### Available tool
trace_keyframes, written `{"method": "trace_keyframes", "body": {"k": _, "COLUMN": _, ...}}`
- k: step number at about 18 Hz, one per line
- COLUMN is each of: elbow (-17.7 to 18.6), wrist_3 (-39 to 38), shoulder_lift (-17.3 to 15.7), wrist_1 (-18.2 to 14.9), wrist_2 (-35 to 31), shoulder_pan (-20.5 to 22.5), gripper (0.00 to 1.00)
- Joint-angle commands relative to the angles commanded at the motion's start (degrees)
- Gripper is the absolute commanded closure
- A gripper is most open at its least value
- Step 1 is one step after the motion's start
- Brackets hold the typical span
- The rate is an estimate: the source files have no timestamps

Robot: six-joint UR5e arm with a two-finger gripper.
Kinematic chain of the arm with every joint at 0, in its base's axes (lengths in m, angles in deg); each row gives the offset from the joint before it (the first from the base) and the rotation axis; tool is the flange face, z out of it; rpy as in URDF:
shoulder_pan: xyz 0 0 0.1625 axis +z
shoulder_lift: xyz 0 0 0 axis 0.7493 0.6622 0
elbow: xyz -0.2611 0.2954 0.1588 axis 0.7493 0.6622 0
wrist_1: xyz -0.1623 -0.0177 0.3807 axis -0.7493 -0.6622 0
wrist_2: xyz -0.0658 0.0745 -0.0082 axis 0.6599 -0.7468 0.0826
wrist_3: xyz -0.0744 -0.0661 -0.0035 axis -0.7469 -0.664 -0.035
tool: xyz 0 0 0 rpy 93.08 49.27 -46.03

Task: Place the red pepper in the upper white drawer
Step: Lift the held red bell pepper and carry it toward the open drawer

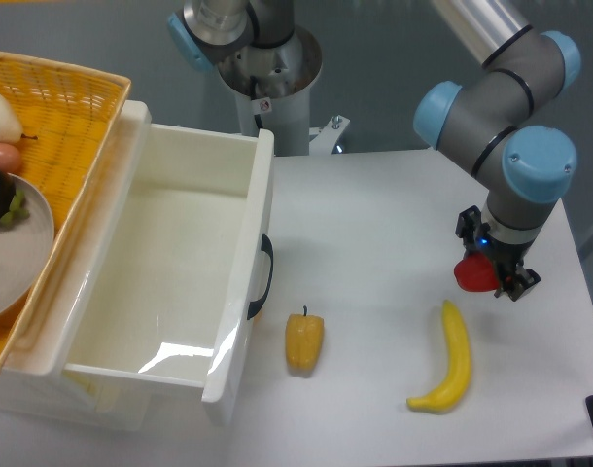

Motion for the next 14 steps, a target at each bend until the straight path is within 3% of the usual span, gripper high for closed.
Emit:
{"method": "trace_keyframes", "body": {"k": 5, "elbow": -0.5, "wrist_3": 0.3, "shoulder_lift": -0.2, "wrist_1": -0.2, "wrist_2": 0.9, "shoulder_pan": 0.3, "gripper": 0.59}}
{"method": "trace_keyframes", "body": {"k": 9, "elbow": -1.1, "wrist_3": -0.1, "shoulder_lift": -2.1, "wrist_1": -0.6, "wrist_2": 3.3, "shoulder_pan": 0.4, "gripper": 0.59}}
{"method": "trace_keyframes", "body": {"k": 14, "elbow": -1.5, "wrist_3": -1.0, "shoulder_lift": -6.4, "wrist_1": -5.9, "wrist_2": 6.4, "shoulder_pan": -0.5, "gripper": 0.59}}
